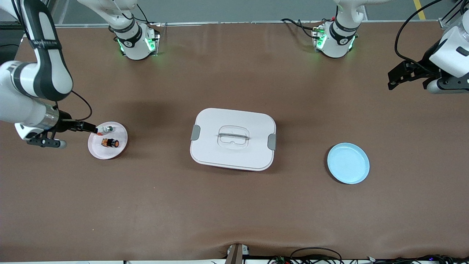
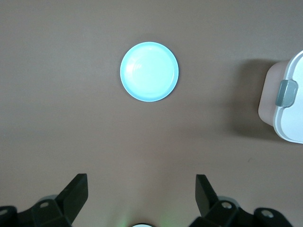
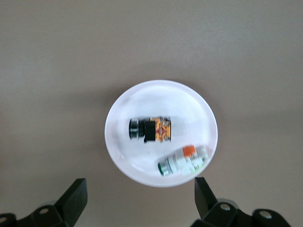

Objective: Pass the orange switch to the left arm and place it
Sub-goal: 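Lower the right gripper onto the orange switch on the pink plate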

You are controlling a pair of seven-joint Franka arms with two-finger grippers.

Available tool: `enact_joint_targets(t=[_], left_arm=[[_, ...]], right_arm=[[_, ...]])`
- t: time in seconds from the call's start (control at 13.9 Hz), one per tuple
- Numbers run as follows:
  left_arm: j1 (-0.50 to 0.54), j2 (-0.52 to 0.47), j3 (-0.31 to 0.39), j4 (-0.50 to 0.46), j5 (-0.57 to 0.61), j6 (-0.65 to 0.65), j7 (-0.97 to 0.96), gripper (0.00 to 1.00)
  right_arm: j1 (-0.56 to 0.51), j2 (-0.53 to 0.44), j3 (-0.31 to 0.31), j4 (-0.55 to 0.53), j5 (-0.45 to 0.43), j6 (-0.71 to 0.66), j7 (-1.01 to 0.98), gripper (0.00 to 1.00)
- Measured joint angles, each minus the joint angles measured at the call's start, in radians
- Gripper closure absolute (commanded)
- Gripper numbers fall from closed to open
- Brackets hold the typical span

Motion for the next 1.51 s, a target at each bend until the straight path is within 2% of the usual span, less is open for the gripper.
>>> enact_joint_targets(t=[0.29,0.72,1.01,1.51], left_arm=[[0.0,0.0,0.0,0.004,0.0,0.0,0.0,0.0],[-0.001,0.0,0.0,0.004,0.0,0.001,0.0,0.0],[-0.004,0.007,-0.001,0.003,0.0,0.001,0.0,0.0],[-0.009,0.021,-0.002,0.003,0.0,0.003,0.0,0.0]], right_arm=[[0.005,0.092,0.008,0.0,0.0,0.1,-0.004,0.0],[0.014,0.179,0.014,-0.001,0.0,0.186,-0.028,0.0],[0.024,0.206,0.014,-0.046,0.0,0.302,-0.068,0.0],[0.018,0.223,0.005,-0.057,0.0,0.309,-0.073,0.0]])
